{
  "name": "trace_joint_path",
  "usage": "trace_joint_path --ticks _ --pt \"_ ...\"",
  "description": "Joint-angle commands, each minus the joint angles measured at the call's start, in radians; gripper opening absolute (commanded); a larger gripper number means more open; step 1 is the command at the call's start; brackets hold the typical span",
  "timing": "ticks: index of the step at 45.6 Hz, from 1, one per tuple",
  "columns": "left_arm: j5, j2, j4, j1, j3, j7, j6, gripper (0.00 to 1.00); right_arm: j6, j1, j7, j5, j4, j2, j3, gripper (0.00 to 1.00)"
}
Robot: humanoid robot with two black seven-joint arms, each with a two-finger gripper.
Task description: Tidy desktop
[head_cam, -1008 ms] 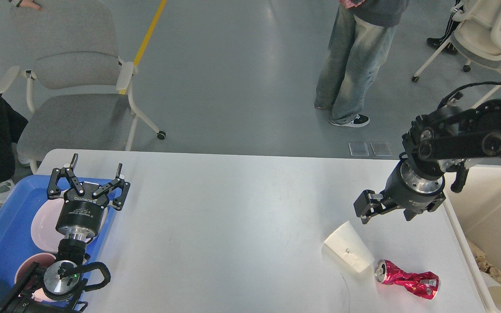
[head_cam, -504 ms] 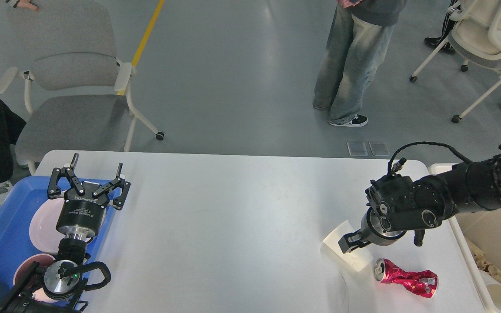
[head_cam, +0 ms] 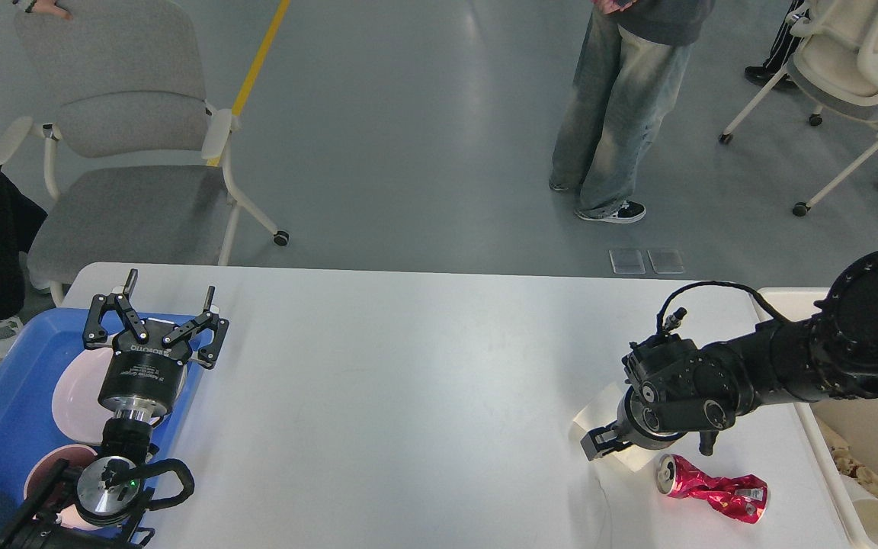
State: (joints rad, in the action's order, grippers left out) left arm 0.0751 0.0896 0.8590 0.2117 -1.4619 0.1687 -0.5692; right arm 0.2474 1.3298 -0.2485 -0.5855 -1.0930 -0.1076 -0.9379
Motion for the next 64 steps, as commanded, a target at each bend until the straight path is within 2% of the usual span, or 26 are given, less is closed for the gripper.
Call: trace_joint_path --ticks 1,7,15,19,25,29,31,35,40,43,50,60,64 --pt "0.000 -0.001 0.000 0.000 0.000 0.000 0.000 0.96 -0.023 -0.029 0.000 0.003 0.021 0.009 0.001 0.95" --pt "0.000 0.001 0.000 0.000 0.000 0.000 0.000 0.96 -0.068 -0.044 -0.002 0.010 0.042 0.011 0.002 0.94" --pt "0.000 0.001 0.000 0.000 0.000 0.000 0.000 0.96 -0.077 -0.043 -0.003 0.012 0.044 0.009 0.004 0.89" --pt "-0.001 0.001 0.000 0.000 0.000 0.000 0.000 0.96 -0.086 -0.044 -0.003 0.015 0.044 0.009 0.008 0.82" --pt "0.000 -0.001 0.000 0.000 0.000 0.000 0.000 0.96 -0.108 -0.046 -0.003 0.038 0.044 0.011 0.011 0.81" --pt "0.000 0.001 0.000 0.000 0.000 0.000 0.000 0.96 -0.112 -0.046 -0.005 0.059 0.045 0.016 0.013 0.73" --pt "0.000 0.001 0.000 0.000 0.000 0.000 0.000 0.96 -0.112 -0.044 -0.005 0.076 0.048 0.017 0.016 0.66" --pt "0.000 0.001 0.000 0.000 0.000 0.000 0.000 0.96 -0.111 -0.038 -0.005 0.110 0.048 0.016 0.018 0.44" --pt "0.000 0.001 0.000 0.000 0.000 0.000 0.000 0.96 -0.111 -0.027 -0.005 0.162 0.045 0.006 0.018 0.23" --pt "0.000 0.001 0.000 0.000 0.000 0.000 0.000 0.96 -0.099 -0.003 -0.005 0.252 0.041 -0.001 0.001 0.00" --pt "0.000 -0.001 0.000 0.000 0.000 0.000 0.000 0.96 -0.077 0.071 -0.006 0.398 0.018 -0.036 -0.016 0.00" --pt "0.000 0.001 0.000 0.000 0.000 0.000 0.000 0.96 0.114 0.371 -0.002 0.553 -0.181 -0.118 -0.085 0.00" --pt "0.000 -0.001 0.000 0.000 0.000 0.000 0.000 0.96 0.170 0.544 -0.003 0.611 -0.289 -0.142 -0.172 0.00"
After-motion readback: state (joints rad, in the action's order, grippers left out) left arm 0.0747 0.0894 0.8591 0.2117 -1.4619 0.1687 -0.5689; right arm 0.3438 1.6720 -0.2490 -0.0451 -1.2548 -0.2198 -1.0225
